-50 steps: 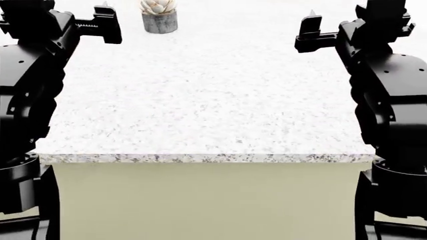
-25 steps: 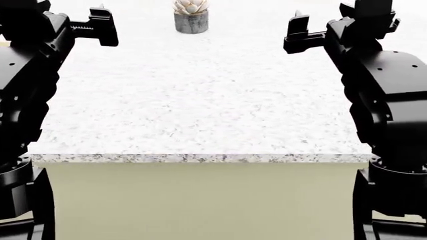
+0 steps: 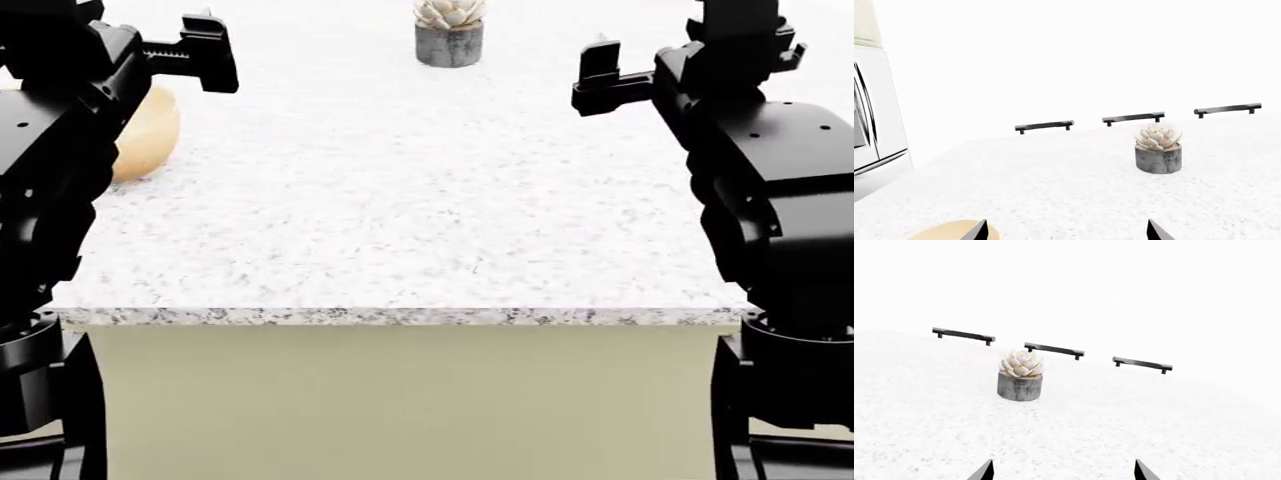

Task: Pick the bowl and bowl and place them in the sink. Then turn on the water.

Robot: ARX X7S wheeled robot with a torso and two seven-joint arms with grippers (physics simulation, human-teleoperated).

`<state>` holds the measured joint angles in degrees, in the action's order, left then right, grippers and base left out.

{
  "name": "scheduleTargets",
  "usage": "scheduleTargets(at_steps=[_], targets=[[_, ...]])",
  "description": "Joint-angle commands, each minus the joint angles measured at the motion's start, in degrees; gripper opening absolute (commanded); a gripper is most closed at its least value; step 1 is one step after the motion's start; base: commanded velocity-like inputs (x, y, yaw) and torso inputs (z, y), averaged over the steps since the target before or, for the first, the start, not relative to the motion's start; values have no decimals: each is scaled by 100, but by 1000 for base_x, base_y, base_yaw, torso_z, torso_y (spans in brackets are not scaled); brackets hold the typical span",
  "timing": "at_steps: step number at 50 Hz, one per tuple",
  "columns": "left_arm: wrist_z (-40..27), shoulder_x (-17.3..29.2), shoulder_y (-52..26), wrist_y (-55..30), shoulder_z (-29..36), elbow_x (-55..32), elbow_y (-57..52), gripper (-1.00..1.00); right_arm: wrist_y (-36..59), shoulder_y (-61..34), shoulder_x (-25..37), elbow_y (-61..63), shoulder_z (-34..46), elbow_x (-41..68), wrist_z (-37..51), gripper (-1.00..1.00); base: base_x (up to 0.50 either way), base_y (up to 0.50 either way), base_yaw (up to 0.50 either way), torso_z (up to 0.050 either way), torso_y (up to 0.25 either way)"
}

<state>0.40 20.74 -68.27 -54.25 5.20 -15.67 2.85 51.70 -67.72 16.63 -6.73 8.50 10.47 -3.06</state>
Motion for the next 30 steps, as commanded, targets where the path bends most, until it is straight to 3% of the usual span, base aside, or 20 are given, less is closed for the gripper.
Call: scheduleTargets(at_steps=[1, 30], targets=[[-8, 24, -7, -83, 24, -22, -45, 100, -2, 19, -30, -72, -57, 14, 87, 100, 0, 500, 0, 0, 0], [-26, 37, 95, -227, 76, -99, -159, 100, -141, 206, -38, -6, -72, 63, 162, 100, 0, 500, 0, 0, 0]])
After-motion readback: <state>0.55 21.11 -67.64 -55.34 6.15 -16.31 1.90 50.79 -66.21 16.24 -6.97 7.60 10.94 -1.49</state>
